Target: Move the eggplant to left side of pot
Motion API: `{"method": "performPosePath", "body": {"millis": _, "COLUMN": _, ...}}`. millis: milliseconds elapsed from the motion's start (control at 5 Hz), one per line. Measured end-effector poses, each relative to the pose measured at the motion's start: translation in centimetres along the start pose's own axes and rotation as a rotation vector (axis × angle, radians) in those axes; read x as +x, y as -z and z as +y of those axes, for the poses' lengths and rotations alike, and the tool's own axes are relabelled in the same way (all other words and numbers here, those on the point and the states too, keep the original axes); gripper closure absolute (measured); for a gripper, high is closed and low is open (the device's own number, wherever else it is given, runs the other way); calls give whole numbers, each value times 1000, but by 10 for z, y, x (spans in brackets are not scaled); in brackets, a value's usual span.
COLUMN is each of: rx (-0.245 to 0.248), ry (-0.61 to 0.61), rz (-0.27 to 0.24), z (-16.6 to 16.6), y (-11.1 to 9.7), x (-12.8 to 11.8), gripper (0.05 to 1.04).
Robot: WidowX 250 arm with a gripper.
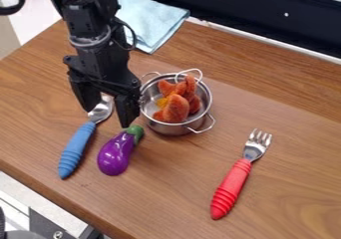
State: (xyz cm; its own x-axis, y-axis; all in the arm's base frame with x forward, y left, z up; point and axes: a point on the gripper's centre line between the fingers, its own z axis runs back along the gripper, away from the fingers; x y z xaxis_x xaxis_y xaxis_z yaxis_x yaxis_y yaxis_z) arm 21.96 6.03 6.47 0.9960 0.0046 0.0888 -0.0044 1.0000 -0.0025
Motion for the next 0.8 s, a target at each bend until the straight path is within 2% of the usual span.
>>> {"method": "performPosePath", "body": {"millis": 200, "rx": -5, "ry": -1, "rz": 18, "z": -1, "y": 5, "x": -3, "gripper": 85}}
{"method": "performPosePath", "body": {"millis": 400, "rx": 3, "ry": 10, "rz": 13, "z": -6, "y": 17, "x": -7, "gripper": 85}}
{"method": "performPosePath", "body": {"millis": 800, "rx": -51, "ry": 57, "rz": 31, "z": -8, "y": 31, "x": -8, "gripper": 85}}
